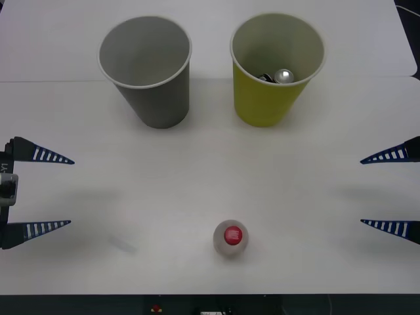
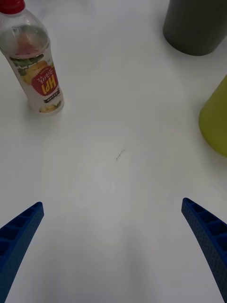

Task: Put the can into the green bin and the plastic bottle into the gray bin

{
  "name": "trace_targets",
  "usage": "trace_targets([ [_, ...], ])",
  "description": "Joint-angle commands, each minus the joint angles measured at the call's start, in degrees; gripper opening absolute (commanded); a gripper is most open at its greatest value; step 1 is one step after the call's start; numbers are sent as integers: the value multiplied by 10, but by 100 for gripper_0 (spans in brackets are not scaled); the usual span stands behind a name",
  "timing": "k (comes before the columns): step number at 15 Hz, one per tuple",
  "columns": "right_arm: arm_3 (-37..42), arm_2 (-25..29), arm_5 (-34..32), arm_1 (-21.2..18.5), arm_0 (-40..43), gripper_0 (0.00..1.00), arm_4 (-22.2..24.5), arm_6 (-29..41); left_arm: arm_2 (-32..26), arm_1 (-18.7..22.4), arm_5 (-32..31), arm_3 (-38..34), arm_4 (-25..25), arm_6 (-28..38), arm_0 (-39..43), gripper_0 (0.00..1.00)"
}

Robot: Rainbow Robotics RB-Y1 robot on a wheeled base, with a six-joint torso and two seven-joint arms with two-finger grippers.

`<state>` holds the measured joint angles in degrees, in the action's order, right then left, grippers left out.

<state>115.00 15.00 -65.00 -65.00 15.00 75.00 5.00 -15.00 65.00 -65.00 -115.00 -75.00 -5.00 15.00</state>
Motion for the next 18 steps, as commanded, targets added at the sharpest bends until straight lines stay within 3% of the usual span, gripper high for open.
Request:
trace_targets([
  [1,-7,-7,4,13,3,100,6,-2,0,0,0,0,0,0,0,100],
  [9,-14,-27,19,24,1,100,-6,-11,0,0,0,0,0,0,0,100],
  [18,-61,-21,-44,139,-1,100,-15,-34,0,0,0,0,0,0,0,100],
])
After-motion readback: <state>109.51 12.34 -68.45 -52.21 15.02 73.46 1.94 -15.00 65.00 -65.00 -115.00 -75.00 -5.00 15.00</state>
